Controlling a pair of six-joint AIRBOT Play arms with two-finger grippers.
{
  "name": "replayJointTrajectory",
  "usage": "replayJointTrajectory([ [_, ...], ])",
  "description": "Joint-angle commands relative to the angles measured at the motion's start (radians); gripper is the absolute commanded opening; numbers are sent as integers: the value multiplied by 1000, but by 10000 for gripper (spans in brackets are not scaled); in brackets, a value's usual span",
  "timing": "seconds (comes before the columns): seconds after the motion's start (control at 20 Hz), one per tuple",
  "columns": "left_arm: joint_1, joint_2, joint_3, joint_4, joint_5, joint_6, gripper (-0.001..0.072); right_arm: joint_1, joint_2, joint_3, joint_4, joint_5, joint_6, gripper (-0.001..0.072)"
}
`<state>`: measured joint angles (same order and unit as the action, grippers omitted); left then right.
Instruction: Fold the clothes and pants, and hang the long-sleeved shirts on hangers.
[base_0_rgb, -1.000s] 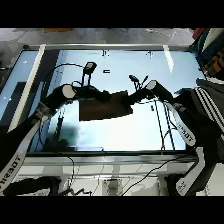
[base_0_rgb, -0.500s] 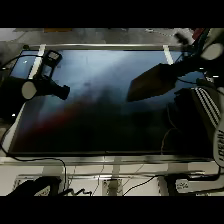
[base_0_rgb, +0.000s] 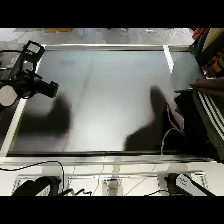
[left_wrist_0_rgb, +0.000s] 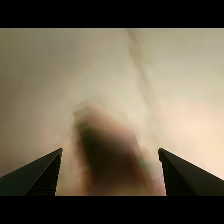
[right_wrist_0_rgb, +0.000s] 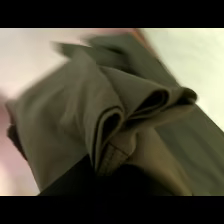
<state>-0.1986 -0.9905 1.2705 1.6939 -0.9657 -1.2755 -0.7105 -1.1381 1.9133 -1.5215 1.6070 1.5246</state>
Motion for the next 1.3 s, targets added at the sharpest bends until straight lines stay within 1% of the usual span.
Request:
replayJointTrajectory([
  [0.0,1,6,0,4,0,0,689,-179,24,-17,-48,200,13,34],
  [0.05,1,6,0,4,0,0,689,-202,21,-25,-47,210,26,199],
  [0.1,1,6,-1,4,0,0,689,-216,21,-32,-46,201,64,451],
  [0.15,1,6,-1,4,0,0,689,-218,21,-35,-46,188,80,565],
  [0.2,1,6,-1,4,0,0,689,-217,20,-35,-38,177,83,568],
  [0.3,1,6,-1,4,0,0,689,-217,12,-35,15,175,83,561],
  [0.35,1,6,-1,4,0,0,689,-217,5,-35,61,174,83,537],
  [0.4,1,6,-1,4,0,0,689,-217,-5,-35,126,171,81,408],
  [0.5,1,6,-1,4,0,0,689,-182,-20,-35,229,136,79,41],
  [0.55,1,6,-1,4,0,0,689,-151,-25,-35,256,111,79,17],
  [0.65,1,6,-1,4,0,0,689,-63,-33,-35,275,58,71,17],
  [0.8,1,6,-1,4,0,0,689,129,-41,-36,267,-12,-65,16],
  [0.95,1,6,-1,4,0,0,689,343,-54,-41,265,-53,-185,16],
  [1.05,1,6,-1,4,0,0,689,471,-59,-65,214,-50,-253,16],
  [1.15,1,6,-1,4,0,0,689,580,-60,-116,97,-55,-256,16],
  [1.25,1,6,-1,4,0,0,689,635,-68,-170,67,-55,-256,16],
])
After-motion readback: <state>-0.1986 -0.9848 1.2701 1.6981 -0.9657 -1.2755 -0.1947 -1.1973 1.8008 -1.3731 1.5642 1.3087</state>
